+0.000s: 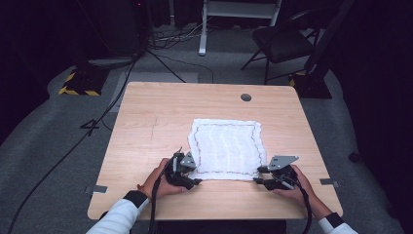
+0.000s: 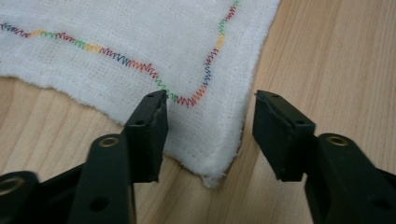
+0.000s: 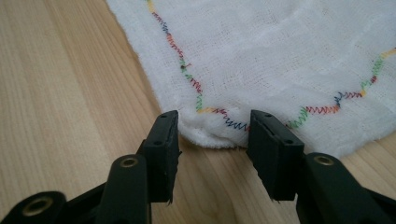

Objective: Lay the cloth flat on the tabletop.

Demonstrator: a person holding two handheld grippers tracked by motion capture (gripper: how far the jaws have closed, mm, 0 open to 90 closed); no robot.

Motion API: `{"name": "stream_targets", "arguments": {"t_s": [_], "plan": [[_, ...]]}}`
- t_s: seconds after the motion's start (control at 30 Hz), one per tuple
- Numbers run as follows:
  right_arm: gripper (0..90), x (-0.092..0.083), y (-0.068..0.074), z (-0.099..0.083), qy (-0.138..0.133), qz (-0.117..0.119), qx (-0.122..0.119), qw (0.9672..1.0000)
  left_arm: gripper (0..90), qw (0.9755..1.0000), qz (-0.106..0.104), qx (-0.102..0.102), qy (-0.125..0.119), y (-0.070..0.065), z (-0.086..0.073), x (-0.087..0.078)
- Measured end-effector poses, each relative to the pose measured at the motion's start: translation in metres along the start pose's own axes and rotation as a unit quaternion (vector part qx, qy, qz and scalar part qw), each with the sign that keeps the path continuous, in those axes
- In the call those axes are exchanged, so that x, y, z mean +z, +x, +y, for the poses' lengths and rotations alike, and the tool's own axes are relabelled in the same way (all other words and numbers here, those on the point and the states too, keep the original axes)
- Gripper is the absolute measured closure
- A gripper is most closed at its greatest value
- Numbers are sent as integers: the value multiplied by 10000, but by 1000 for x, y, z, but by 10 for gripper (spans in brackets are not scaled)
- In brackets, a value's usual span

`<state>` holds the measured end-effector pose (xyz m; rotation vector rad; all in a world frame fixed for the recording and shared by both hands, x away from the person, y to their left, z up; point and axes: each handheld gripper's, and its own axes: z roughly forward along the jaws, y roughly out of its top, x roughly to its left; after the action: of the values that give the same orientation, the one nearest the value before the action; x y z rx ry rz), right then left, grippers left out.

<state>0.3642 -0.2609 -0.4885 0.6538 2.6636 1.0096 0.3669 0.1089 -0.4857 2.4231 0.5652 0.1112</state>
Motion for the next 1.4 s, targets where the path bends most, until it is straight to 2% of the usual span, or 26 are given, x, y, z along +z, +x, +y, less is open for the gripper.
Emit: {"name": "stream_targets", "arguments": {"t_s": [0.07, 0.17, 0.2, 0.23, 0.27, 0.33, 0.43, 0.5, 0.6, 0.7, 0.77, 0.87, 0.93, 1.07, 1.13, 1.17, 1.23, 1.3, 1.33, 1.4], "plan": [[572, 1, -2, 0, -8, -37, -27, 10000, 541, 10000, -18, -25, -36, 4, -2, -1], [692, 1, -3, 1, 4, -165, -70, 9998, 652, 10000, -5, 56, -39, 7, -1, -2], [751, 2, -3, 2, 26, -232, -100, 9997, 695, 9999, 16, 113, -12, 7, 0, -2], [848, 2, -4, 4, 39, -282, -139, 9995, 762, 9999, 69, 152, -25, 7, 0, -3], [894, 1, -4, 5, 15, -318, -165, 9994, 793, 9998, 72, 184, -36, 8, 1, -3], [900, -2, -7, 10, -81, -376, -185, 9991, 835, 9996, 76, 244, -105, 10, 3, -7], [900, -8, -13, 19, -292, -451, -87, 9985, 856, 9993, 69, 198, -309, 16, 6, -14], [900, -7, -17, 26, -310, -504, -76, 9982, 861, 9990, 41, 133, -425, 22, 8, -17], [900, -4, -20, 31, -303, -540, -74, 9981, 864, 9990, 150, 130, -395, 24, 9, -19], [873, -4, -21, 28, -165, -567, -75, 9982, 866, 9991, 293, 152, -272, 27, 6, -21], [819, -7, -22, 22, -204, -428, -4, 9989, 867, 9993, 329, 72, -190, 30, 2, -22], [753, -10, -20, 17, -185, -243, -75, 9995, 868, 9993, 369, 69, 36, 32, -7, -23], [685, -5, -19, 16, -67, -149, -74, 9998, 867, 9992, 382, 31, 71, 33, -10, -23], [636, 8, -22, 20, 80, -296, -96, 9995, 867, 9992, 396, 55, 42, 34, -8, -21], [677, 12, -23, 21, 134, -298, -106, 9994, 867, 9993, 369, 52, -5, 36, -9, -20], [769, 13, -24, 21, 97, -291, -128, 9994, 867, 9993, 363, 64, -17, 37, -9, -20], [849, 14, -26, 23, 134, -427, -170, 9989, 867, 9991, 405, 69, -112, 38, -7, -22], [860, 15, -28, 27, 137, -489, -164, 9986, 868, 9987, 421, 7, -294, 39, -5, -26], [860, 13, -32, 33, 90, -502, -76, 9987, 868, 9982, 477, 47, -360, 40, -3, -29], [858, 12, -34, 36, 5, -560, -34, 9984, 868, 9973, 573, -44, -467, 44, 0, -31]]}}
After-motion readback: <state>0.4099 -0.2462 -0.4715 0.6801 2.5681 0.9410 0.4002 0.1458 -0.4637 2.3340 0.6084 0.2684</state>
